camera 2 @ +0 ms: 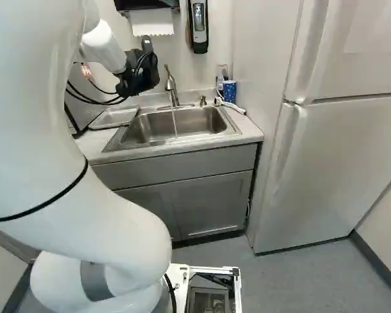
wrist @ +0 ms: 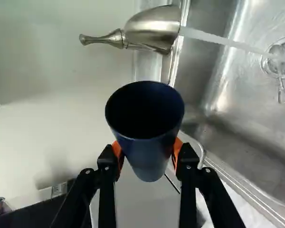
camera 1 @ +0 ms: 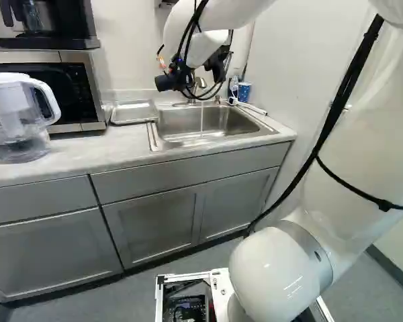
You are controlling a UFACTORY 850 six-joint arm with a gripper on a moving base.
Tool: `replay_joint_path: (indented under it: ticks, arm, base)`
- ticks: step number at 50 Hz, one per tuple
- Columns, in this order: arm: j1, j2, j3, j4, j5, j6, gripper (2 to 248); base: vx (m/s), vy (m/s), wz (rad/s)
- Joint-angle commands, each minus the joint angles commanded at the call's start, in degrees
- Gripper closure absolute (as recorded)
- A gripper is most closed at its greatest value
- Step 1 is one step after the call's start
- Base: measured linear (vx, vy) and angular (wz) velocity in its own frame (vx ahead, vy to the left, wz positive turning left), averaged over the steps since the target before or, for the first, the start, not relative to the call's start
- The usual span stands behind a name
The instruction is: Rinse the cup and place it in the tray
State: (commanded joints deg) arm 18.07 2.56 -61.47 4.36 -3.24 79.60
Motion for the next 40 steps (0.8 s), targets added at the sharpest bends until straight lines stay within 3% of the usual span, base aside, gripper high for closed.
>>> replay_joint_path:
  ticks: [40]
  arm:
    - [0.0, 0.0, 0.0, 0.0, 0.0, -24.1, 130]
  base:
    - [0.000, 0.000, 0.000]
